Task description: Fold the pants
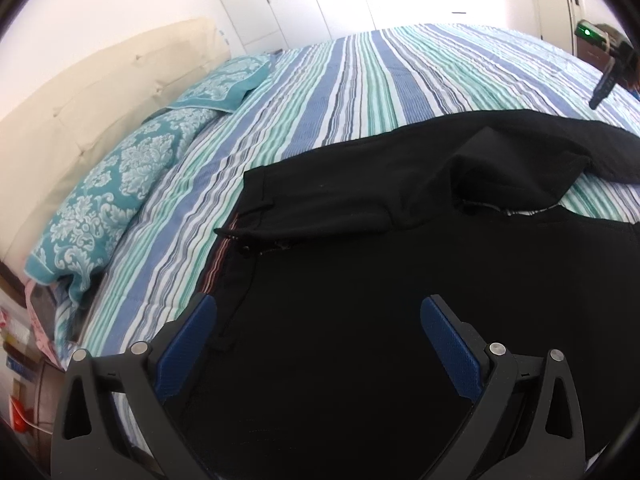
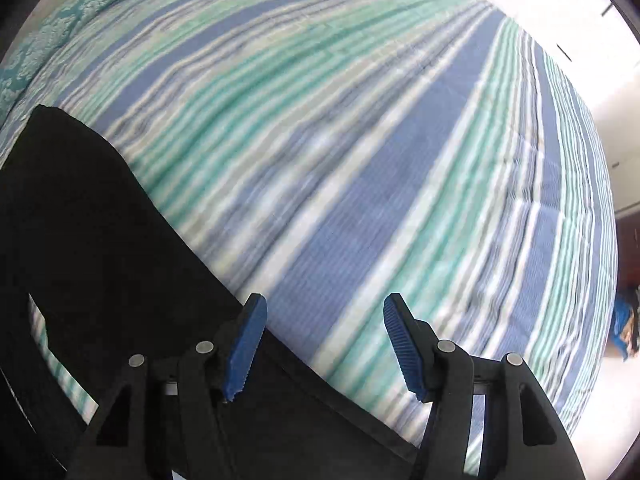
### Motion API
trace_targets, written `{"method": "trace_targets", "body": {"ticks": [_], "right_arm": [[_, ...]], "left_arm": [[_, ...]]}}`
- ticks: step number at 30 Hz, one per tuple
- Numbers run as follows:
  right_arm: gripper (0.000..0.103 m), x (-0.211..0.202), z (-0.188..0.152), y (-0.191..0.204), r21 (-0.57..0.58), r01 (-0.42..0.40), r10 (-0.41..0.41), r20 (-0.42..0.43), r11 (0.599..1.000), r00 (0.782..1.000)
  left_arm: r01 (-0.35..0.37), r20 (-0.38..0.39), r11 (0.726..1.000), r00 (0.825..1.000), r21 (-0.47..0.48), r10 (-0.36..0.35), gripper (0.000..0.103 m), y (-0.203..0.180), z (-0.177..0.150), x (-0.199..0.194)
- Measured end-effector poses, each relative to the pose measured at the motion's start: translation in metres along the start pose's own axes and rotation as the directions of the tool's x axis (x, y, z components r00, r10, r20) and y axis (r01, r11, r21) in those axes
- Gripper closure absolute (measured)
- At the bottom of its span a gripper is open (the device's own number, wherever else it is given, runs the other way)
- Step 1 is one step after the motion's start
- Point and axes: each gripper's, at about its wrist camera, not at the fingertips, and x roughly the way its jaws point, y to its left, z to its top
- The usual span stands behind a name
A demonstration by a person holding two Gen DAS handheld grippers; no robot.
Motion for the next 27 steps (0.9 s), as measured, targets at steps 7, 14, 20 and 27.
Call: {"method": "trace_targets", "body": {"ticks": [7, 14, 20, 27], "right_arm": [[0.055, 0.030, -0.071, -0.023, 0.028, -0.178, 0.179, -0.028, 0.984, 0.984], [0.093, 0.020, -0.061, 0.008, -0.234, 0.190, -0.187, 0.036, 0.954, 0.982], [0.034, 0.018, -0.060, -0.016, -0.067, 0.121, -0.118, 0.050, 0.990, 0.992], [0.020, -0.062, -0.181, -0.175, 0.508, -0.028, -0.065, 0.164, 0.861, 0.984]], "left_arm": [[0.025, -0.016, 0.999, 1.000, 0.025, -0.025, 0.001, -0.024, 0.006, 0.007], [0.020, -0.002, 0.997, 1.000, 0.079, -0.019, 0.001, -0.045, 0.008, 0.006], [0.015, 0.006, 0.994, 1.000, 0.107, -0.015, 0.001, -0.050, 0.008, 0.006], [0.018, 0.007, 0.996, 1.000, 0.091, -0.019, 0.001, -0.047, 0.010, 0.007]]}}
